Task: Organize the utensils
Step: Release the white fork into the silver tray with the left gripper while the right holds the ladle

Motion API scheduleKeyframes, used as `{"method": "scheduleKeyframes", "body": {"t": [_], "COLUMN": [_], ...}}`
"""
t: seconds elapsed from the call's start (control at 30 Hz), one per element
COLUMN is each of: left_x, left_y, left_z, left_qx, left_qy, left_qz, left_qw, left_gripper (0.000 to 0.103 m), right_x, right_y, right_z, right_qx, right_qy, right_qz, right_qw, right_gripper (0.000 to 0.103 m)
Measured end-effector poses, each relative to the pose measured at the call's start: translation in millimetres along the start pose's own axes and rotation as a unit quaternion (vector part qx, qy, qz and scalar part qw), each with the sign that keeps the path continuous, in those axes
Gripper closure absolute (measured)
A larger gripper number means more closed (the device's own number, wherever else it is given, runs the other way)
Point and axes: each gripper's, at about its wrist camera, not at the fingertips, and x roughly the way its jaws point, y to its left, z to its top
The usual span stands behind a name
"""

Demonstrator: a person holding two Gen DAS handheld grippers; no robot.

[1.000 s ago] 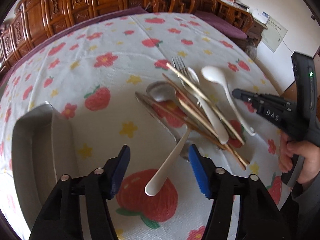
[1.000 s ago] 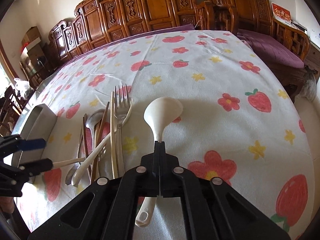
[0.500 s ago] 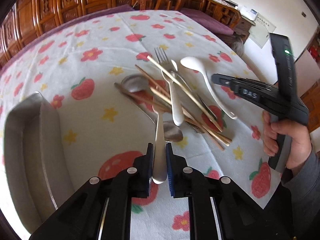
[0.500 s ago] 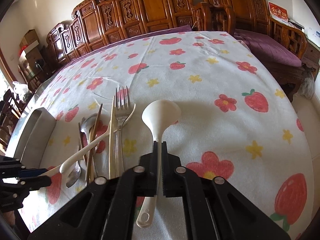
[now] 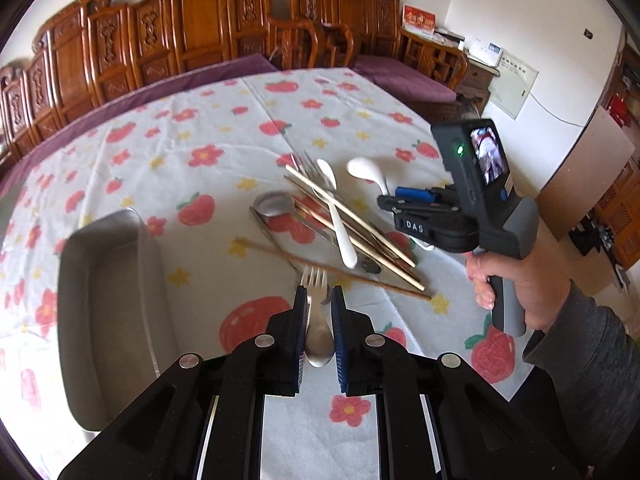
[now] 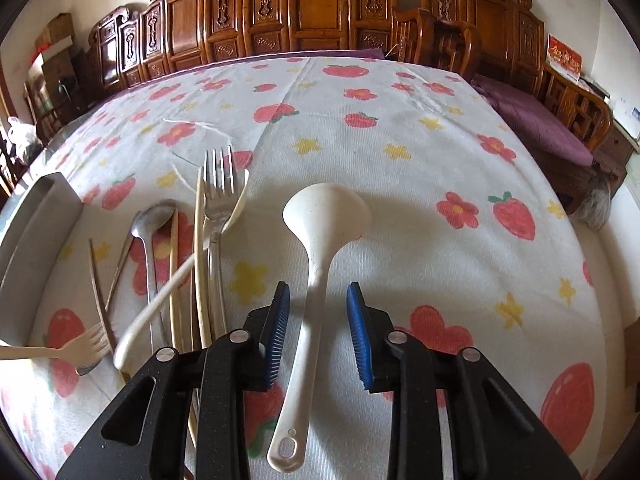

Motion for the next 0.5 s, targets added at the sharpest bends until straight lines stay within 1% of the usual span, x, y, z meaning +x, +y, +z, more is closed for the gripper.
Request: {"method": "scheduleKeyframes", "body": {"t": [0.03, 0.07, 0.13, 0.33, 0.5], "left_x": [-3.2, -6.5, -12.9, -26.2, -42.5], "left_y": [0.4, 0.3, 1.3, 5.9, 11.9], "left_z": [0.7, 1.5, 3.8, 9.4, 13.8], "left_qx": [0.0, 0.001, 0.006, 0.01, 0.012], "left_qy": [-0.004, -0.008, -0.016, -0.03, -0.049], "left_qz": [0.002, 0.005, 0.01, 0.019, 0.03], "left_qw": [1.0, 1.0, 0.9998, 0.9993, 0.9983], "left_gripper": [0.092, 0.092, 0.092, 0.092, 0.092], "right_x": [-0.4, -0.9, -1.7, -5.4, -15.6], "right_y": [-1.0, -4.0, -8.2, -8.8, -11.4], "right_z": [-0.4, -0.6, -1.2, -2.2, -1.4], "right_qx": [-0.001, 0.004, 0.01, 0.018, 0.031], "right_qy": [0.0, 0.002, 0.005, 0.012, 0.002], "right_qz": [-0.004, -0.001, 0.007, 0.01, 0.022], "right_qw": [1.0, 1.0, 1.0, 1.0, 0.999], "right_gripper": [0.086, 0.092, 0.092, 0.092, 0.092]}}
